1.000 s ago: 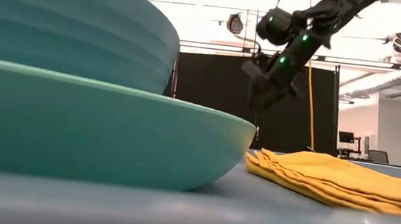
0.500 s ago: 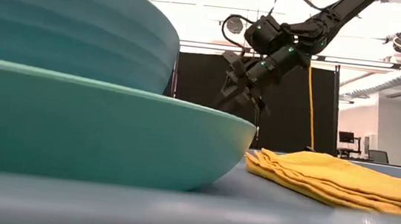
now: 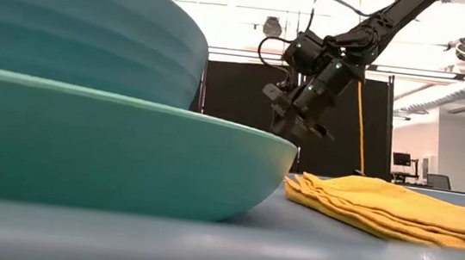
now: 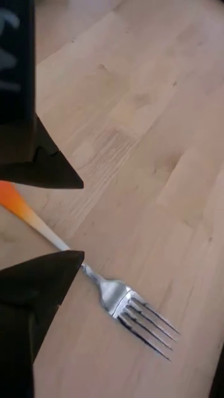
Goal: Set up tray
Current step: Put the orange fork on top of the yellow napkin, then put the orange spoon on the yellow napkin to the right of the orange fork
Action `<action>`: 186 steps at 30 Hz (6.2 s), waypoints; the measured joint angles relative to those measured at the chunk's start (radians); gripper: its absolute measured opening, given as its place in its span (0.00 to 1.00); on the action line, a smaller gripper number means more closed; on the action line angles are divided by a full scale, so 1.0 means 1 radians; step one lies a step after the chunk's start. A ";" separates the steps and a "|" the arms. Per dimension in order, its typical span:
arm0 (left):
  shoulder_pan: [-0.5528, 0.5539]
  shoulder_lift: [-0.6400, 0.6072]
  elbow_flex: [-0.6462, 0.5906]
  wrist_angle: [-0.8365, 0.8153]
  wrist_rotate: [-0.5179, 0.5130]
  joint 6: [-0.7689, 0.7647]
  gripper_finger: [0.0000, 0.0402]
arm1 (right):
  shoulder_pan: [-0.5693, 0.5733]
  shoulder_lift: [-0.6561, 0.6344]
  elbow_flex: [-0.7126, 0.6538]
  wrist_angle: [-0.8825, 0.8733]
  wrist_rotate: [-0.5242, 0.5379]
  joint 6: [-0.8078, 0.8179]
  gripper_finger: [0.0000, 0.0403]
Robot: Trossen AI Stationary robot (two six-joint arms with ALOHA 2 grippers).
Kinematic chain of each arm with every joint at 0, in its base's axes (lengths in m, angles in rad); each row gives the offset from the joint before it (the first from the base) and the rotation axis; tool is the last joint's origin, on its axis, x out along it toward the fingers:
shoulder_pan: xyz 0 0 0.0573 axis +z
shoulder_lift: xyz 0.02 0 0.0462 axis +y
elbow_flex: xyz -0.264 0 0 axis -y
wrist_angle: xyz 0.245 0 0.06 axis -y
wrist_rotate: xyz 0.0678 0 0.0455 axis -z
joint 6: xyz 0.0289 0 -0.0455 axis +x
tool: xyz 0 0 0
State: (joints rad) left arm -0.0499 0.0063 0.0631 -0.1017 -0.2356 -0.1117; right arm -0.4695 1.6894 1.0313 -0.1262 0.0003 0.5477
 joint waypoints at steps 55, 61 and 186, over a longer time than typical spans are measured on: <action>0.000 0.000 0.000 0.000 0.000 0.000 0.29 | 0.010 0.229 -0.006 0.393 -0.280 0.066 0.00; 0.000 0.000 0.000 0.000 0.000 0.000 0.29 | 0.075 0.065 -0.028 0.406 -0.401 0.087 0.00; 0.000 0.000 0.000 0.000 0.000 0.000 0.29 | 1.151 0.268 0.120 0.004 0.784 0.884 0.09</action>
State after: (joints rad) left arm -0.0498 0.0063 0.0631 -0.1017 -0.2356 -0.1119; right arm 0.6817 1.9571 1.1511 -0.1218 0.7843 1.4321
